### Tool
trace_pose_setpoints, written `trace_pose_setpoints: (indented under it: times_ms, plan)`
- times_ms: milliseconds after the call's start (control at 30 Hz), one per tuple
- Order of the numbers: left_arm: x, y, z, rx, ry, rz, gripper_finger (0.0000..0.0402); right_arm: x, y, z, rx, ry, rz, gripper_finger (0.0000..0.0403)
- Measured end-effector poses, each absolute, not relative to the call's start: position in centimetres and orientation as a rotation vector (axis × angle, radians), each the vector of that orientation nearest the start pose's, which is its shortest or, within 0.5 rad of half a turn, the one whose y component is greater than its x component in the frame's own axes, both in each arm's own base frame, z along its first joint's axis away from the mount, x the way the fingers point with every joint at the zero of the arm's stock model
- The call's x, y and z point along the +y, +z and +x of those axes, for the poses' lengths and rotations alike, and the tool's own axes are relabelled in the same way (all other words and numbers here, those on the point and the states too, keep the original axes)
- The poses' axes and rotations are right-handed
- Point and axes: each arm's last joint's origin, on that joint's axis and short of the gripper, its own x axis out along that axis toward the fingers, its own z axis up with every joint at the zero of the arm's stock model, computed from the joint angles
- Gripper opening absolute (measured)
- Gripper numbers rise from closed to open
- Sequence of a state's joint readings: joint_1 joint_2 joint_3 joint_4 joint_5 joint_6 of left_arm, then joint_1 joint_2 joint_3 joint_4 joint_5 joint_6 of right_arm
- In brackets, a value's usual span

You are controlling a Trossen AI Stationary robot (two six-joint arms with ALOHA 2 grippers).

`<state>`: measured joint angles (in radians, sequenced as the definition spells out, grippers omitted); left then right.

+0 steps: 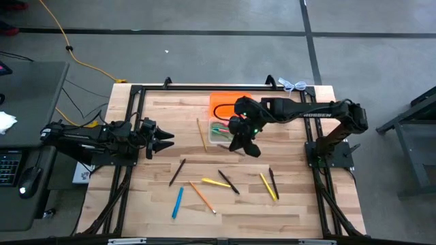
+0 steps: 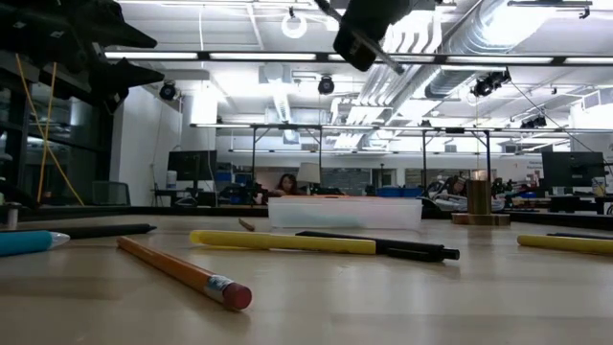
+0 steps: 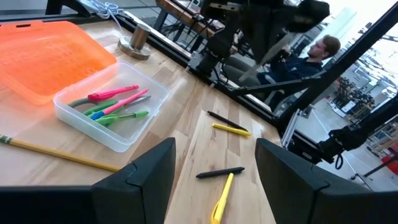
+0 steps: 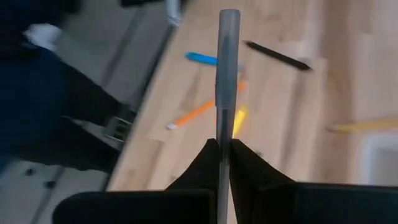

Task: Pick & place school supplies into a supply box
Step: Put the gray pen into the supply box

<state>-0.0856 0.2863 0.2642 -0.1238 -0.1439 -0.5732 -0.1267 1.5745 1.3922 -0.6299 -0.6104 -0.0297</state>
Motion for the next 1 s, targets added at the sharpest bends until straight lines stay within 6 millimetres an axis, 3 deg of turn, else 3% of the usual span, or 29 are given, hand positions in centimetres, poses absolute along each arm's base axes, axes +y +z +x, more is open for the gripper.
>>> trace_pose_setpoints:
  times_ms: [400, 1000]
  plan:
    - [-0.5, 21.9, 10.8, 0.125, 0.098, -0.563, 0.0250, -3.5, 33.3, 34.0, 0.565, 0.765, 0.416, 0.0004]
    - [-0.5, 21.8, 10.8, 0.125, 0.098, -0.565, 0.0250, -2.5, 36.2, 35.0, 0.295, 0.969, 0.306, 0.0004]
